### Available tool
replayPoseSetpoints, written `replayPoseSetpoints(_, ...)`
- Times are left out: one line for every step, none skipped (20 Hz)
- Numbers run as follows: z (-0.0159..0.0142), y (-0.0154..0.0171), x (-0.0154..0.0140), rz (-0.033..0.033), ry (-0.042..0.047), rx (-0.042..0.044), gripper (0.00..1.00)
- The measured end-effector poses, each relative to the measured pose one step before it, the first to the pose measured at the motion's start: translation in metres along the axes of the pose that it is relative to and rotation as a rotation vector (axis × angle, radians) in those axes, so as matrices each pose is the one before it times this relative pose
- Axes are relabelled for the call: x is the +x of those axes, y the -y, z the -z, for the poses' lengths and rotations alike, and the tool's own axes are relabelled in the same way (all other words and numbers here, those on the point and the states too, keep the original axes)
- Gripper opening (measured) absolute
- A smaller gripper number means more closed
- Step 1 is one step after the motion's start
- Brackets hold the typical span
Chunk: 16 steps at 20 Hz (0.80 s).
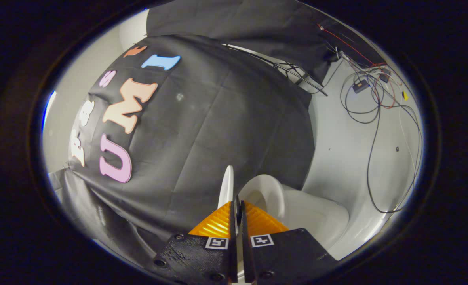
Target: Open the toilet lid.
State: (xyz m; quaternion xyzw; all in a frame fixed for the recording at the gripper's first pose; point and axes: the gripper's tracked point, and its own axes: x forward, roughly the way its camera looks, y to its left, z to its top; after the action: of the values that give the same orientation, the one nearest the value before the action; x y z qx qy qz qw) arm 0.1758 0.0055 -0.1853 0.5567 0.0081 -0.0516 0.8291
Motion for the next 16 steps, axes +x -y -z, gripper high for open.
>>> replayPoseSetpoints(-0.00027,-0.00998,-0.00175,-0.00466,0.00583,-0.01807,0.06)
replayPoseSetpoints(-0.00054,-0.0082,-0.00123,-0.00215,0.00322,-0.02189,0.06)
replayPoseSetpoints(-0.00055,-0.00855,-0.00031,0.0008,0.00151,-0.02318,0.06)
replayPoseSetpoints(-0.00065,-0.011,-0.00084,-0.00409,0.00245,-0.02766,0.06)
replayPoseSetpoints(-0.00125,-0.01008,-0.0015,-0.00417,-0.00184,-0.02978,0.06)
replayPoseSetpoints(-0.00106,-0.01226,-0.00165,-0.00783,0.00474,-0.03681,0.06)
replayPoseSetpoints(-0.00093,-0.01197,-0.00066,-0.00976,-0.00106,-0.03715,0.06)
replayPoseSetpoints(-0.00129,-0.0118,-0.00132,-0.01141,-0.0016,-0.04305,0.06)
replayPoseSetpoints(-0.00105,-0.01133,0.00016,-0.00894,-0.00559,-0.04253,0.06)
replayPoseSetpoints(0.00026,-0.00988,-0.0018,-0.0043,-0.0064,-0.04474,0.06)
replayPoseSetpoints(-0.00163,-0.00836,0.00001,-0.00061,-0.006,-0.04472,0.06)
replayPoseSetpoints(-0.00108,-0.00829,-0.00203,0.00254,-0.00345,-0.04261,0.06)
replayPoseSetpoints(-0.00118,-0.00811,-0.0004,0.00395,-0.00348,-0.03625,0.06)
replayPoseSetpoints(-0.00098,-0.00787,-0.0013,0.00344,-0.00165,-0.03031,0.06)
replayPoseSetpoints(-0.002,-0.00703,0.00012,0.00401,-0.00209,-0.02965,0.06)
replayPoseSetpoints(-0.00086,-0.00742,-0.00088,0.0041,-0.0002,-0.028,0.06)
